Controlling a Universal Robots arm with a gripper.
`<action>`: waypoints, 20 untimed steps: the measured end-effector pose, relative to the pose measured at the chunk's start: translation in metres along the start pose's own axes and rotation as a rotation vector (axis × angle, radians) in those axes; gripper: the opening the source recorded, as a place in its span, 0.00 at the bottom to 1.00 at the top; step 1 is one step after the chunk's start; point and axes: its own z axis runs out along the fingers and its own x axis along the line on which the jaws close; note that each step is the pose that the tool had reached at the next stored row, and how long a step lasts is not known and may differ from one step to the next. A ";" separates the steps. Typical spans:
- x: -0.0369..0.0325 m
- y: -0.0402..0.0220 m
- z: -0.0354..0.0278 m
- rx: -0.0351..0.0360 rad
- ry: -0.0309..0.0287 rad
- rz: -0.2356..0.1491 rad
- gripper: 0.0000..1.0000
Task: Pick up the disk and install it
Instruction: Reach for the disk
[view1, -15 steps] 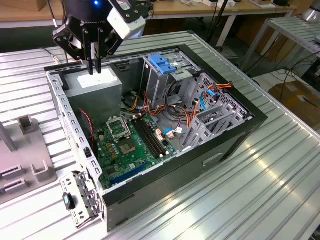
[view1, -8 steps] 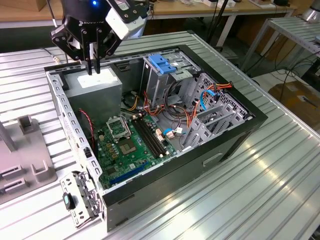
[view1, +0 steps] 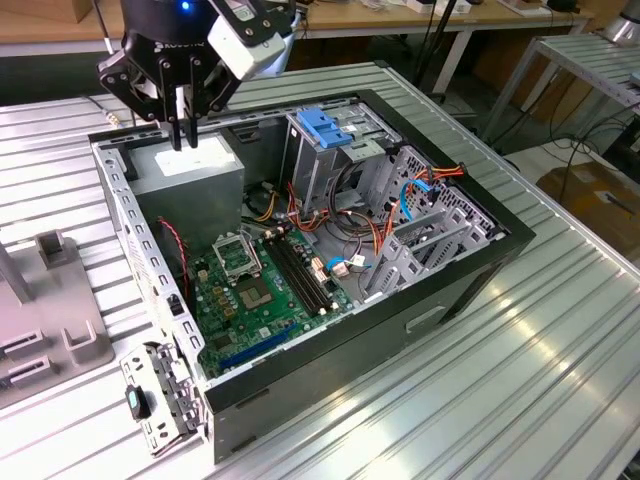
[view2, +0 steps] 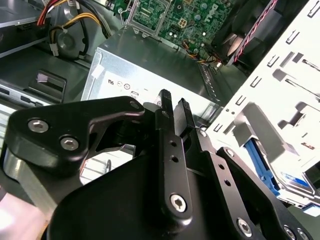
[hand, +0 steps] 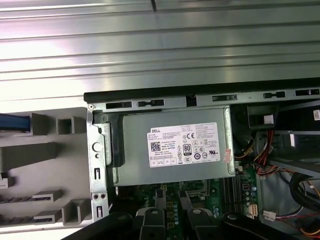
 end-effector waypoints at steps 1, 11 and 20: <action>0.0005 0.0000 0.0000 0.0000 0.0000 0.000 0.24; 0.0032 -0.0003 -0.0001 0.0000 -0.0001 0.000 0.24; 0.0056 -0.0004 -0.0001 0.0000 0.0000 0.000 0.24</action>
